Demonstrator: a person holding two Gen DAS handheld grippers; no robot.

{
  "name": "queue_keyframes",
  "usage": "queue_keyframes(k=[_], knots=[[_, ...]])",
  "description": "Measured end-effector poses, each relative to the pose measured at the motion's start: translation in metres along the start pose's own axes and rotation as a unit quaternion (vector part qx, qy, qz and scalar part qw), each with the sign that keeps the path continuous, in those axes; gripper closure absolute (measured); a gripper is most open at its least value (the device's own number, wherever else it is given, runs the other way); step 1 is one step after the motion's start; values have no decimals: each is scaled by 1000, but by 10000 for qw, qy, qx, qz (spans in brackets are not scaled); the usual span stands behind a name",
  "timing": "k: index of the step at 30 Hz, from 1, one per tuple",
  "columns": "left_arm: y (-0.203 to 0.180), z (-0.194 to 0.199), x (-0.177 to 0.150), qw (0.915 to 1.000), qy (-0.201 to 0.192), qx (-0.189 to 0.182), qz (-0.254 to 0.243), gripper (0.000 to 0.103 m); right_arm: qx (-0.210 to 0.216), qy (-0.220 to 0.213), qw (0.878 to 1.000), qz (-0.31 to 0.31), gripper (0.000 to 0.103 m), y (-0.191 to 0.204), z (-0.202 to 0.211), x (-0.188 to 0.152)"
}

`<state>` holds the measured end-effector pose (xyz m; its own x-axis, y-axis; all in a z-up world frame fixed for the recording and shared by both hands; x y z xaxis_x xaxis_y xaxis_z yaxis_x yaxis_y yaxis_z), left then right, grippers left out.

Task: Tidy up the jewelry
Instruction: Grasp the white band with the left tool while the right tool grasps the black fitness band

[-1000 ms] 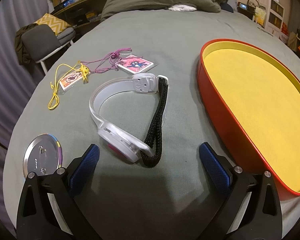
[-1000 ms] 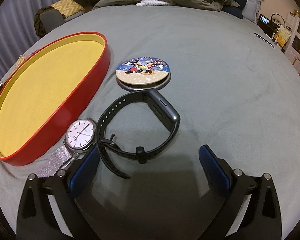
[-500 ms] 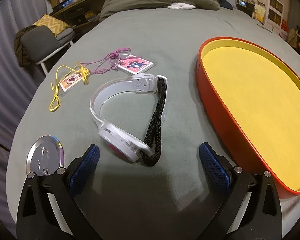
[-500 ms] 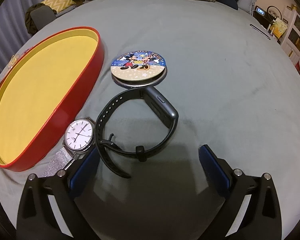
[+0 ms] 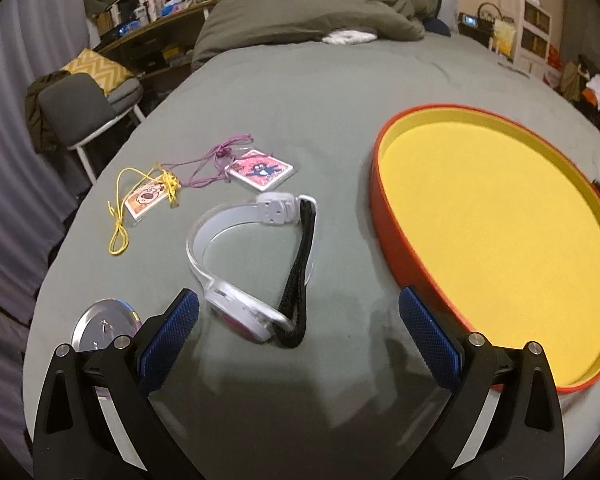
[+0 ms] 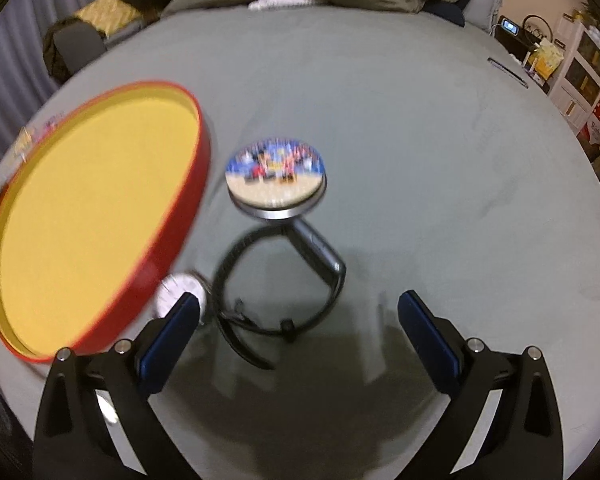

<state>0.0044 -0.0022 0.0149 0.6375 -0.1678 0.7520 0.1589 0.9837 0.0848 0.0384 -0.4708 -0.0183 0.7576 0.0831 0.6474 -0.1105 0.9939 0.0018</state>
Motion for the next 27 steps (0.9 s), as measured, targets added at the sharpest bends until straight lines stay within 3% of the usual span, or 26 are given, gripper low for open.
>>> queue_keyframes(k=[4,11,18,22,27], knots=[[5,4,8,9999,-21,-110,97,5,53,-355,9994,26,7,3,15,15],[3,0,30,9995,169,-264,-96,5,23,-575,9982,179,7,15,24,25],[-1,1,55,9972,359,-331,-571,5,-67,-596,9981,133,8,20,25,25],[10,-11,66,9961,582,-443,-487,5,-65,-515,9986,42,8,17,19,25],[21,-36,54,9956,781,-428,-290,5,-28,-362,9993,-23,8,16,11,25]])
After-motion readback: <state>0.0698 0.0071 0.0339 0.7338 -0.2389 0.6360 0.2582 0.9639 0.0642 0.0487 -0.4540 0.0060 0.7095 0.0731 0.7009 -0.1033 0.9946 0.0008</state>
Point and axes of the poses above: each gripper's, at about its wrist camera, not at the fingertips, and z roughly against the way its jaws point, y to its left, x to its top, the point moved 2 cm from there along -z, roughly the way its jaws point, and after that the axes turned 10 degrees about -y, right-handed, at the moved point
